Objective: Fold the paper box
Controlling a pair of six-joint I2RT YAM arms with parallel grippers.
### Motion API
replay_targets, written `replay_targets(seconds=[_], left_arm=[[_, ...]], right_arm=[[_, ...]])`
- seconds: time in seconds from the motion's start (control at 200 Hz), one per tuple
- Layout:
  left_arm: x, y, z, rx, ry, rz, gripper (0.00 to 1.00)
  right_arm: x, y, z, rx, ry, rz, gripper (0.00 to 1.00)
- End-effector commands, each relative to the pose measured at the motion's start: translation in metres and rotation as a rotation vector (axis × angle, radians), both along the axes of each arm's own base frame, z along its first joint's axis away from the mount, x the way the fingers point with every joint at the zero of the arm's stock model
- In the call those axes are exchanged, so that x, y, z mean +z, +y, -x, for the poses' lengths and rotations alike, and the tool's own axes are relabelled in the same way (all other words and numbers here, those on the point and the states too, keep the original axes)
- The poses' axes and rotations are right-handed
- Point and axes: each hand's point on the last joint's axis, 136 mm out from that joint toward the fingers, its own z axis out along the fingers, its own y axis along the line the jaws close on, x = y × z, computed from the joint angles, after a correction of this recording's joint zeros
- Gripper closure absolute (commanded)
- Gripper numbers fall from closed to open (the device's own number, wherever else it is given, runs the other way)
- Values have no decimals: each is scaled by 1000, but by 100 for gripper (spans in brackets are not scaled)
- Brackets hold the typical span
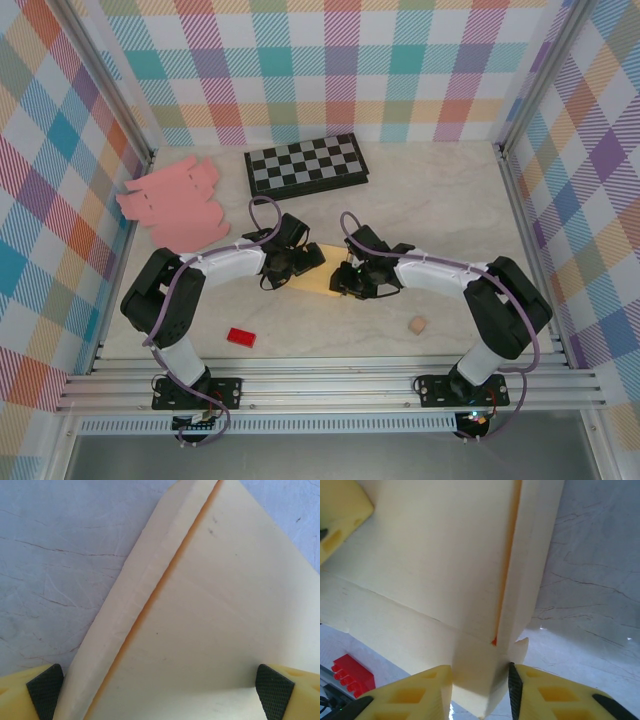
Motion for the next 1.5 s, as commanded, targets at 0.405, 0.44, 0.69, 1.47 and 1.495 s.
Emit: replay_targets(seconds=[0.405, 0.44, 0.69, 1.47, 1.495], left_arm=[[-23, 21, 19, 25, 81, -105, 1], [-23, 20, 19, 23, 82, -105, 1], [-23, 19, 18, 25, 81, -101, 1], [-28, 21, 20, 29, 90, -108, 1], [-29, 21, 20, 27, 90, -107, 1]], right_arm=[[-12, -8, 0, 32, -42, 53, 73], [-13, -8, 0, 34, -45, 58, 73], [-16, -16, -5, 67, -110, 99, 73], [-23, -34, -18, 113, -201, 237, 73], [-24, -35, -18, 107, -201, 240, 73]])
